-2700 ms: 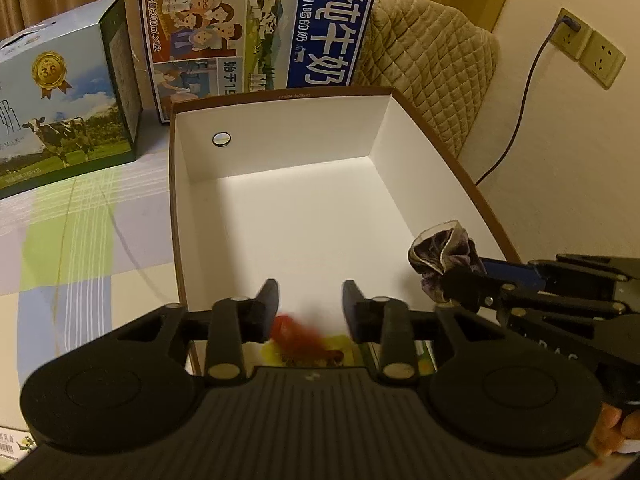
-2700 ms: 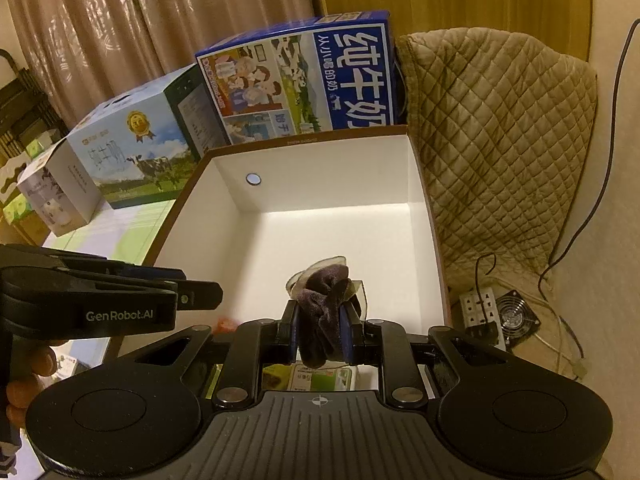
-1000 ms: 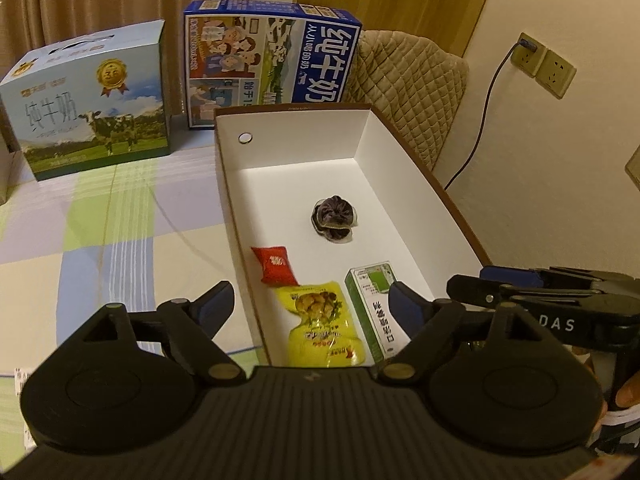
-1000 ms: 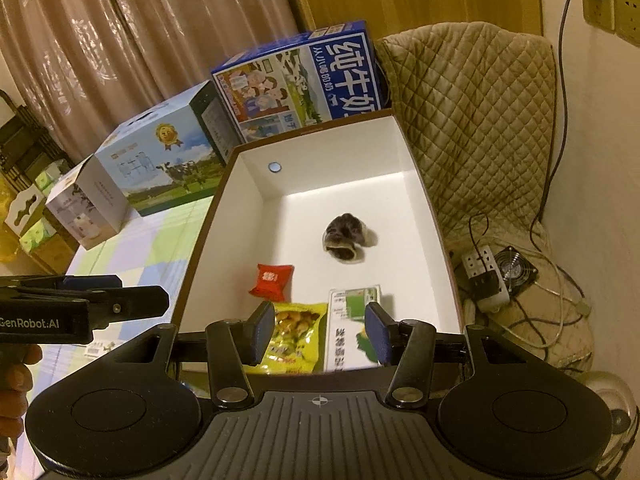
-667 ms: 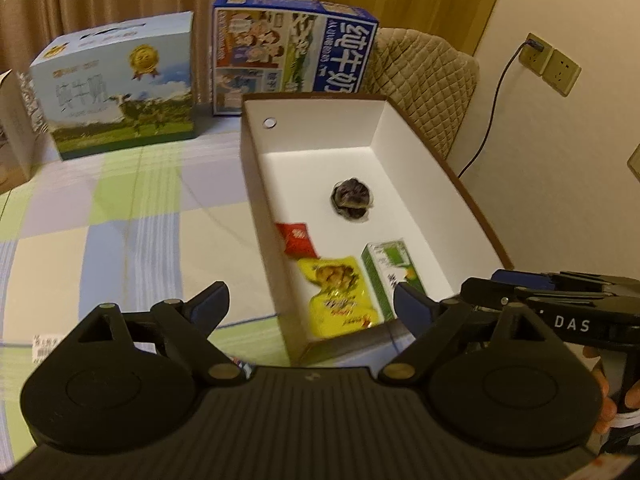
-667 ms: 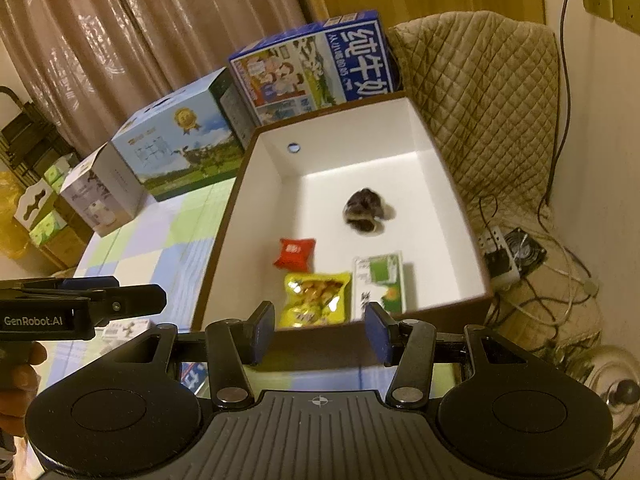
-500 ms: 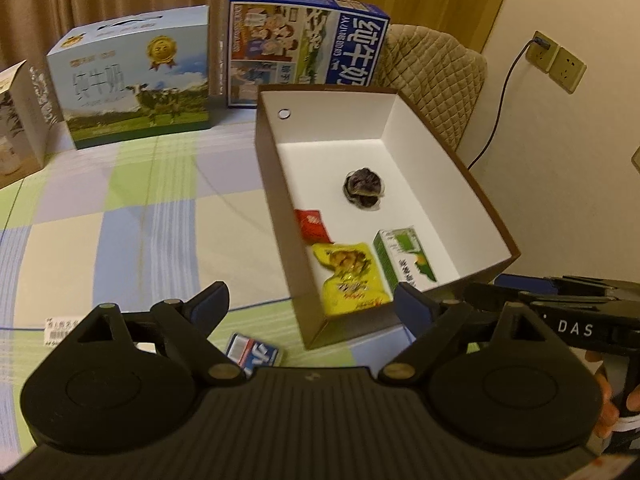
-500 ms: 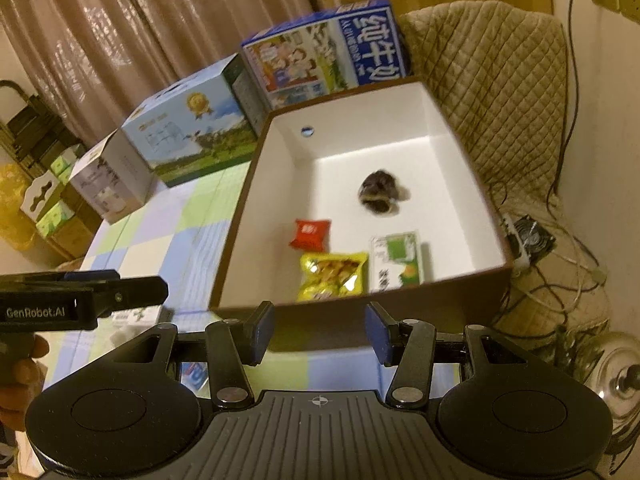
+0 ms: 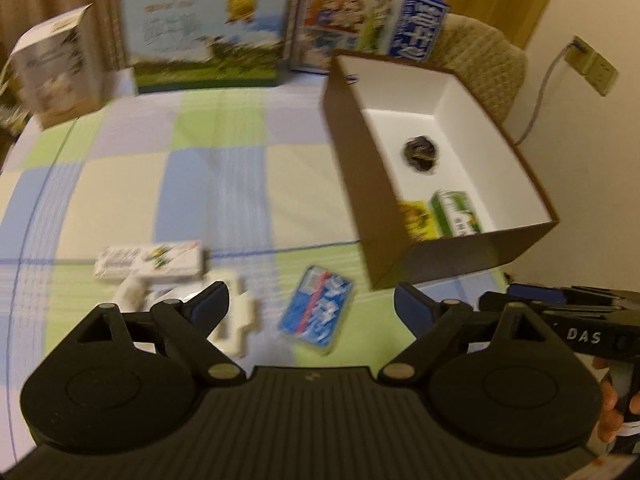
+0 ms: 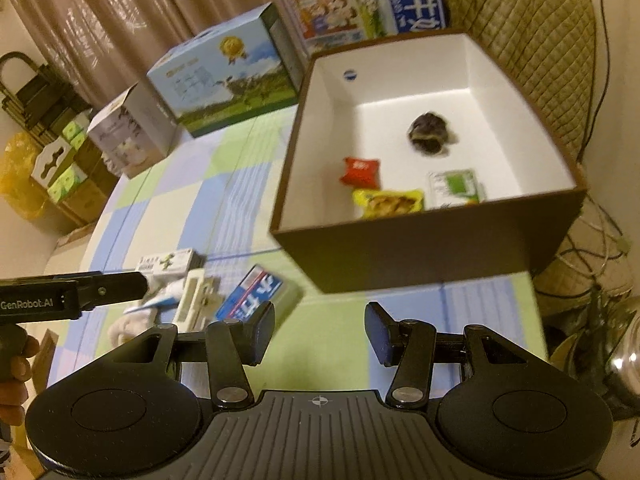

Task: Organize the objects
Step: 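Move both tools back toward the blue-and-white box on the table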

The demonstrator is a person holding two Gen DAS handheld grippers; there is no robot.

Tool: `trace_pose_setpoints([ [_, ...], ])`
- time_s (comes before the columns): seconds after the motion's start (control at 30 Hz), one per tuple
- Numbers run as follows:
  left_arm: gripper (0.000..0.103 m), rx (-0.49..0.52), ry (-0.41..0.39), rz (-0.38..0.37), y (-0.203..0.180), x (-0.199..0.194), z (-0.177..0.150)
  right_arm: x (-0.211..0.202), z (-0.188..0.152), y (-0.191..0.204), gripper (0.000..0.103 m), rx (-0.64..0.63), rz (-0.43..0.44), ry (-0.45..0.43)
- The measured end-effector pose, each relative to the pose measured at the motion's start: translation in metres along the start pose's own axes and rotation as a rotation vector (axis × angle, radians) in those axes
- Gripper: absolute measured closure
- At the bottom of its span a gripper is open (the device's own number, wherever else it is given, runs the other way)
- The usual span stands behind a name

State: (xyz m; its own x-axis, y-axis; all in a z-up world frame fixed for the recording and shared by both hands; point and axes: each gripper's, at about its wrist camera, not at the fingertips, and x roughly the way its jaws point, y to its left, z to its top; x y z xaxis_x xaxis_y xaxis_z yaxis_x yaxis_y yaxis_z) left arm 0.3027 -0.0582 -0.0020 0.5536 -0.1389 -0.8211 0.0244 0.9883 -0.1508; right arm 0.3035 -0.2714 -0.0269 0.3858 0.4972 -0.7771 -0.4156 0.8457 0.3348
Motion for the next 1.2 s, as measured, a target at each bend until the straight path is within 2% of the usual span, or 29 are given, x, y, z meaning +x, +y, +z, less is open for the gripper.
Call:
trace_pose_setpoints([
  [0.3,0.016,-0.091,-0.009,0.102,0.073,-0.016,-0.038,0.032,-0.016,0.031,0.056,-0.011,0.017,0.058],
  [0.57,0.016,-0.149,0.0,0.182,0.127,-0.016,-0.058,0.066,-0.023,0.047,0.056,0.005,-0.011,0.082],
  [0.8,0.016,-0.191,0.025,0.2,0.155,-0.005,-0.062,0.093,-0.022,0.049,0.055,0.125,-0.002,0.07],
  [0.9,0.016,-0.199,0.026,0.201,0.165,-0.001,-0.059,0.103,-0.019,0.055,0.055,0.136,-0.018,0.06],
  [1.07,0.016,-0.197,0.034,0.206,0.18,0.008,-0.05,0.12,-0.012,0.064,0.051,0.173,-0.077,0.045],
  [1.2,0.016,-0.193,0.045,0.197,0.189,0.015,-0.044,0.134,-0.006,0.07,0.043,0.216,-0.138,0.039],
])
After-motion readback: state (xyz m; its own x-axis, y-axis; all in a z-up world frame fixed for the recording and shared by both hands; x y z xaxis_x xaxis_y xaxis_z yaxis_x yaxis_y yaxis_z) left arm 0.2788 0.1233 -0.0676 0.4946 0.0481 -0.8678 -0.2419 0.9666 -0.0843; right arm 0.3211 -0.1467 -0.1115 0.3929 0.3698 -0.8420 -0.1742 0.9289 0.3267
